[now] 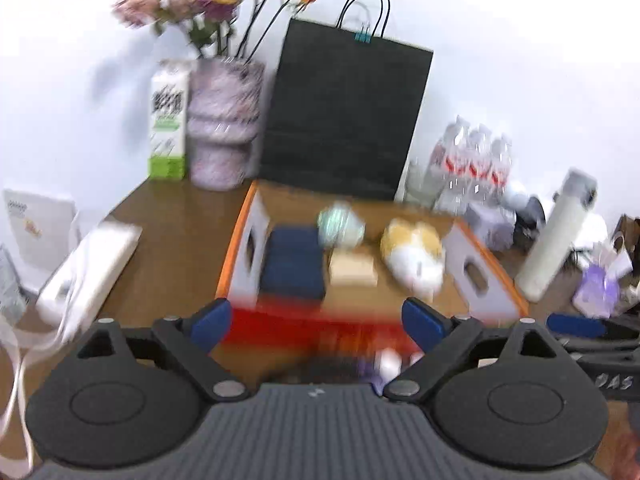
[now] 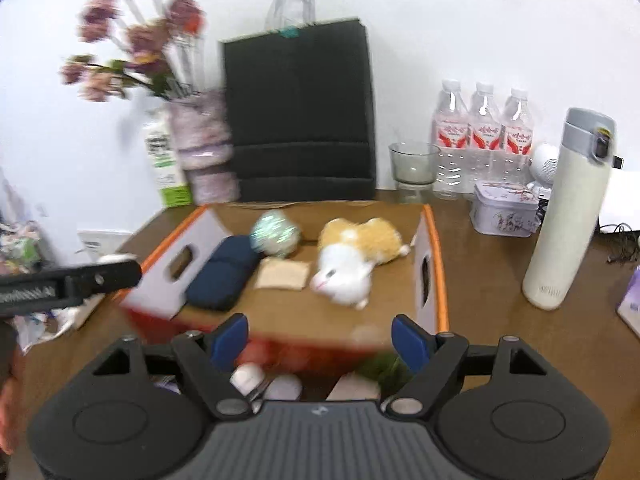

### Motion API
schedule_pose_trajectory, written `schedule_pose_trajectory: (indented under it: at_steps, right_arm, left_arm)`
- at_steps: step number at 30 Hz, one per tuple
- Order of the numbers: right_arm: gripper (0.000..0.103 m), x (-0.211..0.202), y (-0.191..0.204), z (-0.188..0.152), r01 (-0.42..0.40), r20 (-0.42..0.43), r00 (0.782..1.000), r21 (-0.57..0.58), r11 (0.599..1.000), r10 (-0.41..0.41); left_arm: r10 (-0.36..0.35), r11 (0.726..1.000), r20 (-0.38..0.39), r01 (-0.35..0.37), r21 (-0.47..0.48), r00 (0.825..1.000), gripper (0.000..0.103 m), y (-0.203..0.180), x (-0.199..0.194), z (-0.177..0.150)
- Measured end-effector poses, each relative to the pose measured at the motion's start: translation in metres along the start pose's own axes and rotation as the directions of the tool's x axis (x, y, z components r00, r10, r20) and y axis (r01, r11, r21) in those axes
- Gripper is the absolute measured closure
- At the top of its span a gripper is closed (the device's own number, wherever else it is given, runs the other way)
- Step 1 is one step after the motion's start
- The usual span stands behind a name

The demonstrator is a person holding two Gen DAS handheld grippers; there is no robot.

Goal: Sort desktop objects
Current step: 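Carry the card and plush hamster into the orange box and release both, then grasp the red rose with the left tool while the right tool grasps the white tissue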

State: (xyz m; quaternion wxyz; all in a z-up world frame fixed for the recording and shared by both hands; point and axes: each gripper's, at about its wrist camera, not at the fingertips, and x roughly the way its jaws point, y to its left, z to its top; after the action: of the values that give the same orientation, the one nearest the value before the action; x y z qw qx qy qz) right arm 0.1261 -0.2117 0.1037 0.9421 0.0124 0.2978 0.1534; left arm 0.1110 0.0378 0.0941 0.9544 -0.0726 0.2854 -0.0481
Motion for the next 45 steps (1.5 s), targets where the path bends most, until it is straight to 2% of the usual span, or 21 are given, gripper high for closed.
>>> schedule_pose_trajectory:
  at_steps: [3,6,8,10,13,17,21,24,27,30,31,32,33,34,35,36,38,39,40,43,45]
  right_arm:
    - [0.022,-0.023,0.006,-0.043,-0.055,0.02,0.998,0.014,0.998,0.055]
    - [0.022,-0.042,0.006,-0.084,-0.129,0.087,0.988,0.061,0.99,0.124]
    - [0.022,-0.051,0.009,-0.106,-0.105,0.104,0.99,0.074,0.992,0.097]
    - [0.022,-0.058,0.013,-0.12,-0.066,0.108,0.992,0.041,0.997,0.061]
    - [0.021,-0.067,0.02,-0.137,0.0,0.118,0.993,-0.013,1.0,0.002]
    - [0.021,-0.068,0.012,-0.151,0.034,0.085,0.996,0.004,0.999,-0.034]
    - [0.022,-0.067,0.0,-0.156,0.075,0.071,0.994,0.048,0.996,-0.078]
    - [0.022,-0.073,-0.009,-0.158,0.065,0.113,0.991,0.085,0.994,-0.075]
    - [0.022,-0.074,-0.018,-0.157,0.074,0.113,0.99,0.096,0.993,-0.085]
    - [0.024,-0.074,-0.026,-0.153,0.127,0.106,0.985,0.072,0.989,-0.134]
    - [0.025,-0.074,-0.029,-0.152,0.139,0.104,0.984,0.072,0.988,-0.146]
    - [0.027,-0.073,-0.034,-0.151,0.146,0.092,0.984,0.08,0.986,-0.153]
    - [0.032,-0.071,-0.037,-0.15,0.141,0.08,0.986,0.09,0.986,-0.148]
    - [0.036,-0.066,-0.04,-0.149,0.129,0.061,0.989,0.099,0.987,-0.136]
    - [0.038,-0.062,-0.042,-0.147,0.119,0.042,0.991,0.103,0.987,-0.124]
    - [0.044,-0.056,-0.043,-0.146,0.122,0.028,0.992,0.111,0.986,-0.125]
    - [0.054,-0.045,-0.044,-0.143,0.134,-0.004,0.991,0.115,0.984,-0.135]
    - [0.067,-0.039,-0.044,-0.142,0.139,-0.022,0.99,0.118,0.983,-0.138]
    - [0.08,-0.037,-0.044,-0.142,0.146,-0.019,0.989,0.118,0.982,-0.145]
    - [0.086,-0.037,-0.037,-0.143,0.101,-0.031,0.995,0.086,0.991,-0.098]
    - [0.086,-0.044,-0.027,-0.146,0.067,-0.028,0.997,0.051,0.996,-0.066]
  left_arm:
    - [-0.002,1.0,-0.01,0.002,0.014,1.0,0.007,0.005,-0.023,-0.045]
    - [0.007,0.999,0.0,-0.007,-0.044,1.0,0.003,0.012,-0.037,-0.081]
    - [-0.028,0.998,-0.03,0.026,-0.062,0.999,0.003,0.013,-0.039,-0.1]
    - [-0.061,0.998,-0.039,0.06,-0.013,0.997,0.003,0.011,-0.042,-0.115]
    - [-0.065,0.996,-0.009,0.065,0.055,0.998,0.003,0.002,-0.048,-0.13]
    - [-0.116,0.985,0.034,0.111,0.129,0.993,0.003,-0.011,-0.056,-0.133]
    - [-0.191,0.969,0.004,0.188,0.159,0.982,0.002,-0.024,-0.058,-0.137]
    - [-0.232,0.945,-0.016,0.23,0.235,0.972,0.001,-0.043,-0.062,-0.142]
    - [-0.238,0.916,-0.002,0.225,0.332,0.971,0.001,-0.066,-0.061,-0.145]
    - [-0.235,0.906,-0.067,0.244,0.346,0.97,0.008,-0.076,-0.048,-0.151]
    - [-0.241,0.903,-0.093,0.258,0.343,0.966,0.011,-0.077,-0.043,-0.154]
    - [-0.238,0.904,-0.109,0.261,0.339,0.965,0.018,-0.078,-0.04,-0.155]
    - [-0.229,0.907,-0.119,0.256,0.335,0.966,0.022,-0.079,-0.036,-0.156]
    - [-0.217,0.91,-0.127,0.248,0.333,0.968,0.023,-0.08,-0.032,-0.157]
    - [-0.204,0.912,-0.137,0.239,0.333,0.969,0.031,-0.081,-0.029,-0.156]
    - [-0.191,0.915,-0.14,0.228,0.333,0.972,0.04,-0.081,-0.027,-0.156]
    - [-0.197,0.918,-0.132,0.231,0.323,0.971,0.047,-0.079,-0.028,-0.155]
    - [-0.199,0.921,-0.13,0.23,0.315,0.971,0.052,-0.077,-0.029,-0.154]
    - [-0.199,0.923,-0.13,0.231,0.309,0.971,0.052,-0.075,-0.03,-0.154]
    - [-0.193,0.934,-0.117,0.219,0.283,0.974,0.054,-0.068,-0.036,-0.151]
    - [-0.187,0.941,-0.093,0.205,0.27,0.978,0.054,-0.063,-0.043,-0.147]
